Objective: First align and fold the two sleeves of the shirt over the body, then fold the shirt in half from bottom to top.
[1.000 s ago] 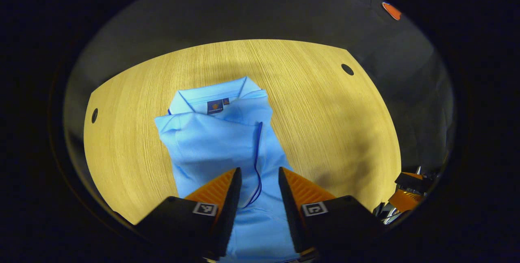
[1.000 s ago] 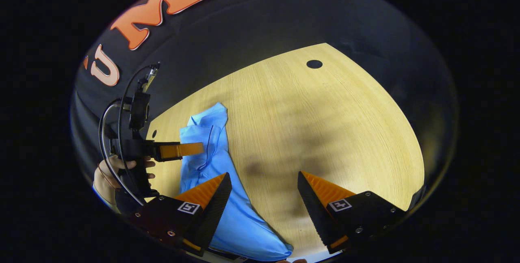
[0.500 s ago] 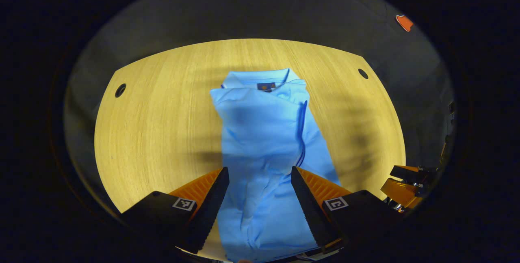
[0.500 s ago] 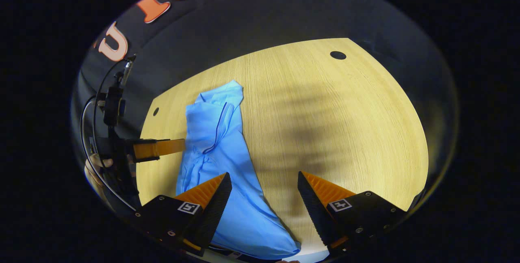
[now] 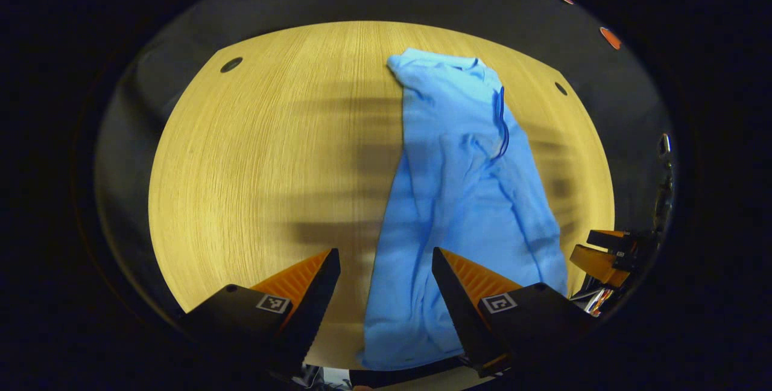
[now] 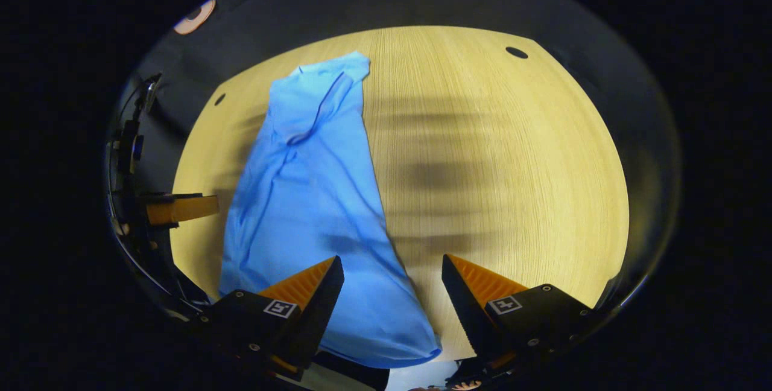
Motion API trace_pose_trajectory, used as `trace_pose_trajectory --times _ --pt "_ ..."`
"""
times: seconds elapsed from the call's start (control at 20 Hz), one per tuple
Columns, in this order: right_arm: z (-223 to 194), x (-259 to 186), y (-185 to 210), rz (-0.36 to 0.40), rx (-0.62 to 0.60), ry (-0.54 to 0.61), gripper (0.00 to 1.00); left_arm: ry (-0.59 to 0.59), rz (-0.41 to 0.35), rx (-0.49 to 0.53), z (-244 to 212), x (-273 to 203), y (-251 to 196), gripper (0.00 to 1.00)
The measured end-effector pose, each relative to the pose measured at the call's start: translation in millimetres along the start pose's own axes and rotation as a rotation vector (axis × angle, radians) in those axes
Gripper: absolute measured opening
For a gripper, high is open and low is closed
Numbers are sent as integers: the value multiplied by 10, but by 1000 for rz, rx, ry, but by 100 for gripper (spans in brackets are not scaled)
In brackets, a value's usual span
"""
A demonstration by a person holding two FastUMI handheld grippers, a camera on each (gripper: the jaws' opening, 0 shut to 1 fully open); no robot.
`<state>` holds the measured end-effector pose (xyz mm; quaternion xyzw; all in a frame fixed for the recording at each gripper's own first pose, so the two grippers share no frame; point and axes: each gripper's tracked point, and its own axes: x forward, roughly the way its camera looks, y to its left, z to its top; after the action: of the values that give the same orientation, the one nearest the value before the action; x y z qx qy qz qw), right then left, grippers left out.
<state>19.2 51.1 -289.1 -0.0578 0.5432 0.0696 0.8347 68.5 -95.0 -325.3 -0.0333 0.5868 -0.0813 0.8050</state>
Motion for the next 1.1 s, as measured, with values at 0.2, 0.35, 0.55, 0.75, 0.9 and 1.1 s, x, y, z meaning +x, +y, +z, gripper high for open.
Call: trace_pose_trajectory --times 0.2,0.35,0.55,0.75,0.9,1.1 --pt "-517 3 -29 -32 -13 83 99 76 -4 -22 -330 -10 63 99" --pt "-857 -21 -19 -43 -2 130 99 119 0 -33 -443 -1 86 99" --pt "-1150 -32 21 -54 12 174 99 183 5 -53 -451 70 69 99" --pt "-1279 24 19 -77 -4 198 99 227 7 -52 -781 150 19 99" --pt "-1367 75 22 -93 -3 216 99 217 29 -43 -784 220 46 99" --pt "-1392 104 28 -132 -47 204 99 219 86 -18 -862 218 87 88"
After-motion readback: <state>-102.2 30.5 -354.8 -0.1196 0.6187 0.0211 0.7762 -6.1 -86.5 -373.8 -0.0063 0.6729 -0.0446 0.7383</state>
